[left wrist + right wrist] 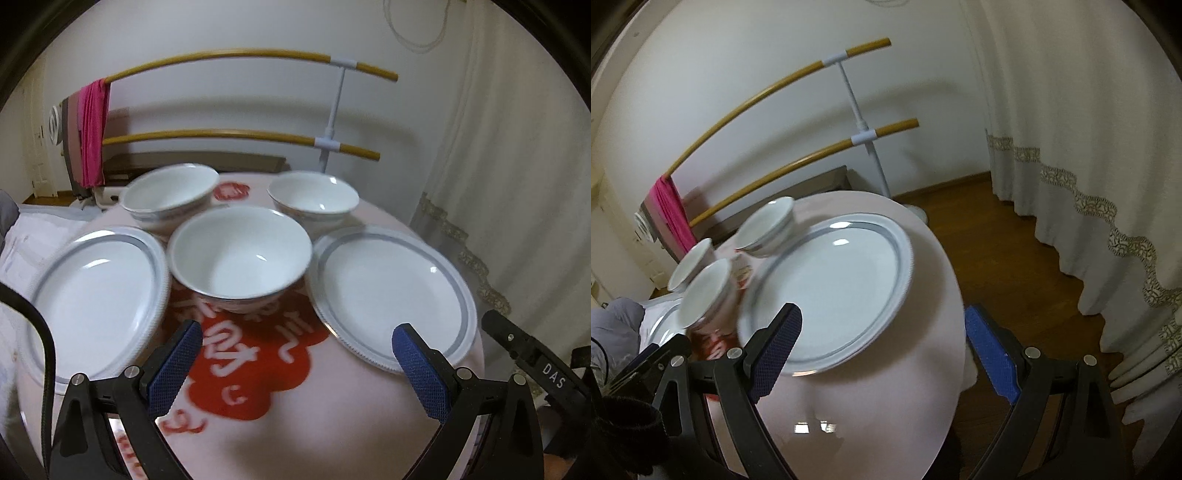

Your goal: Organize plates and bowls

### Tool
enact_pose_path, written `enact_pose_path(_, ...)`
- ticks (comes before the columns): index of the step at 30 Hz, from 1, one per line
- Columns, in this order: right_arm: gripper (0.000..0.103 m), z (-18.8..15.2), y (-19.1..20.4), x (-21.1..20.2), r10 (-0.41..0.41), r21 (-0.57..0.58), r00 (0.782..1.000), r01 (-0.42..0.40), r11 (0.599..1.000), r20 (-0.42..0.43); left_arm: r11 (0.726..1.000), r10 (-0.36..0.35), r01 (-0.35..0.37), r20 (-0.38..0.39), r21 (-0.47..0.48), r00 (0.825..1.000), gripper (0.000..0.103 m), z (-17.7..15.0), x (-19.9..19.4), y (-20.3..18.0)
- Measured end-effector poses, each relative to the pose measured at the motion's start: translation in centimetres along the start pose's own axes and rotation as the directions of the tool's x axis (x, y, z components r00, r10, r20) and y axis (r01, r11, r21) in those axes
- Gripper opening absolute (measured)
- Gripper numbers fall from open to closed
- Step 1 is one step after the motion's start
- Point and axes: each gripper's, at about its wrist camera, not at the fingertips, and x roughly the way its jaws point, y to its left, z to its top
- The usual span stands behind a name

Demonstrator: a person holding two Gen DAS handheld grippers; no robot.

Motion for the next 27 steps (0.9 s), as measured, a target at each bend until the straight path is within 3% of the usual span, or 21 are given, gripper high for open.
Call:
enact_pose_path(9,0.077,1.5,-2.2,4.6,0.043,0.013,0.998,-0.043,0.999,-0.053,1.0,-0.001,0.0,-0.052,-0.02,0.999,0.089,0.9,5.2,-2.1)
enact_pose_path(11,0.07,1.8,-2.5,5.6,0.058,0.016,0.996,-0.057,0.998,-0.067,1.0,0.001,-0.002,-0.062,-0.022,0.998,0.088,1.0,6.1,-2.4)
enact_pose_path(16,0.054,2.1,-2.5,7.3,0.089,0.015,0.992,-0.088,0.996,-0.089,0.999,-0.01,0.007,-0.088,-0.04,0.996,0.069,1.8,8.3,-2.3)
enact_pose_path(22,0.022,2.5,-2.5,8.0,0.123,0.009,0.987,-0.123,0.992,-0.1,0.999,-0.03,0.025,-0.12,-0.043,0.992,0.056,2.1,10.2,-2.4)
enact_pose_path(24,0.021,2.4,-2.4,8.2,0.131,0.008,0.986,-0.131,0.991,-0.103,0.999,-0.029,0.023,-0.125,-0.047,0.992,0.055,2.1,10.6,-2.3)
enact_pose_path(27,0.018,2.3,-2.4,8.3,0.133,0.007,0.986,-0.133,0.991,-0.097,0.999,-0.039,0.034,-0.125,-0.04,0.991,0.042,2.3,10.9,-2.5)
